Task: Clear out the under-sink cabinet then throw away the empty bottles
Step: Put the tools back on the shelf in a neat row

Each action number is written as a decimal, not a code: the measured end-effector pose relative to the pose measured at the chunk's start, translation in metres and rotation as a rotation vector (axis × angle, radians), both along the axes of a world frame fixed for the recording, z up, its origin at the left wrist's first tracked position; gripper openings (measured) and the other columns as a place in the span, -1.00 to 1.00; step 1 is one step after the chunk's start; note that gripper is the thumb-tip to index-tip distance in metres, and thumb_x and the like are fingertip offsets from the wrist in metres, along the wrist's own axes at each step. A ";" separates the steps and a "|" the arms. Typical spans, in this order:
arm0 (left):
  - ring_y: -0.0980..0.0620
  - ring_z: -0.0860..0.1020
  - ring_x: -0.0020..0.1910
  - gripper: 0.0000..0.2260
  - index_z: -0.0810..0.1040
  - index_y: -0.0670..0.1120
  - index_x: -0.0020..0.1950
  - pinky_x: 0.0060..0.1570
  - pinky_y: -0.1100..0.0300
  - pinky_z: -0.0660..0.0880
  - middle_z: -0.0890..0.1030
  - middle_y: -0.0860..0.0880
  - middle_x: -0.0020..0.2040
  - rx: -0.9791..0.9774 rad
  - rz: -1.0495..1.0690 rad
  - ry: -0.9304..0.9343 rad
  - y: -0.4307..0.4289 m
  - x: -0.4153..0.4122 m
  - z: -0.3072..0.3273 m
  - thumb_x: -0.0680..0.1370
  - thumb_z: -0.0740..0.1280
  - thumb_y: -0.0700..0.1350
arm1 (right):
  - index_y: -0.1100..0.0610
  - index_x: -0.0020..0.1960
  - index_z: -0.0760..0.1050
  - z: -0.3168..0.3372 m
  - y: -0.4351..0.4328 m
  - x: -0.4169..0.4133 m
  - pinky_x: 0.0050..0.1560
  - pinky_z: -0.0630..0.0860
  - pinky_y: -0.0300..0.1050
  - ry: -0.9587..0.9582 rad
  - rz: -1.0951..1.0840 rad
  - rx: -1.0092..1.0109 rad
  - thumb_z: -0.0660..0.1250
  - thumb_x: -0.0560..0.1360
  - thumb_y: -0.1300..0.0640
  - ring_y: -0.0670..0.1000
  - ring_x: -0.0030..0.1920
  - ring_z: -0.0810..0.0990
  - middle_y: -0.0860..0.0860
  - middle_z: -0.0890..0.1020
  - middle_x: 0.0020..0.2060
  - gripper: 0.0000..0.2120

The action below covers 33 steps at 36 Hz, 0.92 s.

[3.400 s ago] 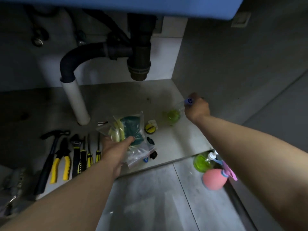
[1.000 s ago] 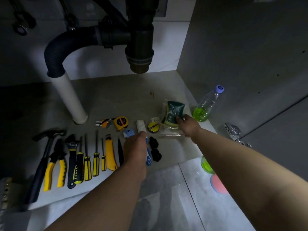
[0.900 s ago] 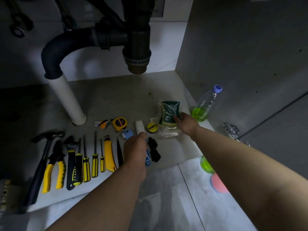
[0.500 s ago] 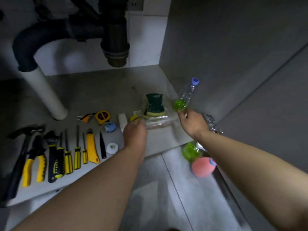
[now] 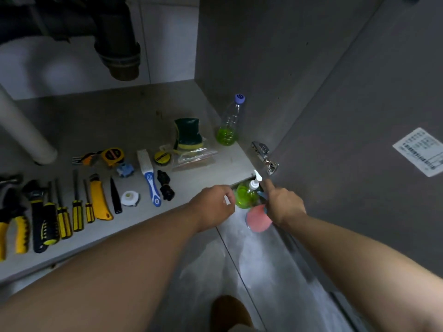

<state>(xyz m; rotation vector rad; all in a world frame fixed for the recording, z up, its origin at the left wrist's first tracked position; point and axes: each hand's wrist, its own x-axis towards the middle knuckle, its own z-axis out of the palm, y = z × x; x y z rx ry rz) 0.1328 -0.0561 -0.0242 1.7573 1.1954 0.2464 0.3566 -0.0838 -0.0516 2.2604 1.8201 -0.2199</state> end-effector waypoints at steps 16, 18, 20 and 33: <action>-0.03 0.56 0.05 -0.43 0.51 0.05 0.26 -0.05 0.15 0.52 0.59 -0.01 0.16 0.065 -0.114 0.255 -0.002 -0.013 -0.022 0.31 0.59 0.11 | 0.17 0.10 0.53 0.050 0.018 -0.023 -0.28 0.51 -0.16 1.326 -0.353 -0.036 0.51 0.47 0.11 0.04 -0.32 0.55 0.14 0.64 -0.26 -0.72; -0.02 0.56 0.02 -0.49 0.48 0.13 0.19 -0.08 0.12 0.52 0.60 0.03 0.13 0.088 -0.051 0.242 0.000 -0.020 -0.027 0.32 0.55 0.15 | 0.09 0.02 0.59 0.039 0.015 -0.019 -0.30 0.51 -0.23 1.452 -0.445 -0.108 0.44 0.50 -0.12 -0.04 -0.36 0.55 0.10 0.66 -0.24 -0.72; 0.01 0.57 -0.01 -0.53 0.47 0.17 0.14 -0.08 0.11 0.55 0.60 0.07 0.07 0.031 0.039 0.179 0.002 -0.025 -0.029 0.32 0.54 0.21 | 0.04 -0.05 0.62 0.019 0.012 -0.016 -0.31 0.48 -0.22 1.434 -0.551 -0.104 0.32 0.55 -0.22 -0.05 -0.38 0.54 0.07 0.65 -0.24 -0.68; 0.00 0.54 0.19 -0.42 0.45 0.13 0.35 0.23 -0.07 0.55 0.52 0.01 0.28 0.102 0.452 -0.277 0.039 -0.018 -0.019 0.38 0.58 0.10 | -0.07 0.36 0.38 -0.091 0.049 -0.007 0.02 0.64 0.20 0.845 -0.672 0.201 0.45 0.43 -0.02 0.28 -0.03 0.68 0.18 0.66 0.05 -0.46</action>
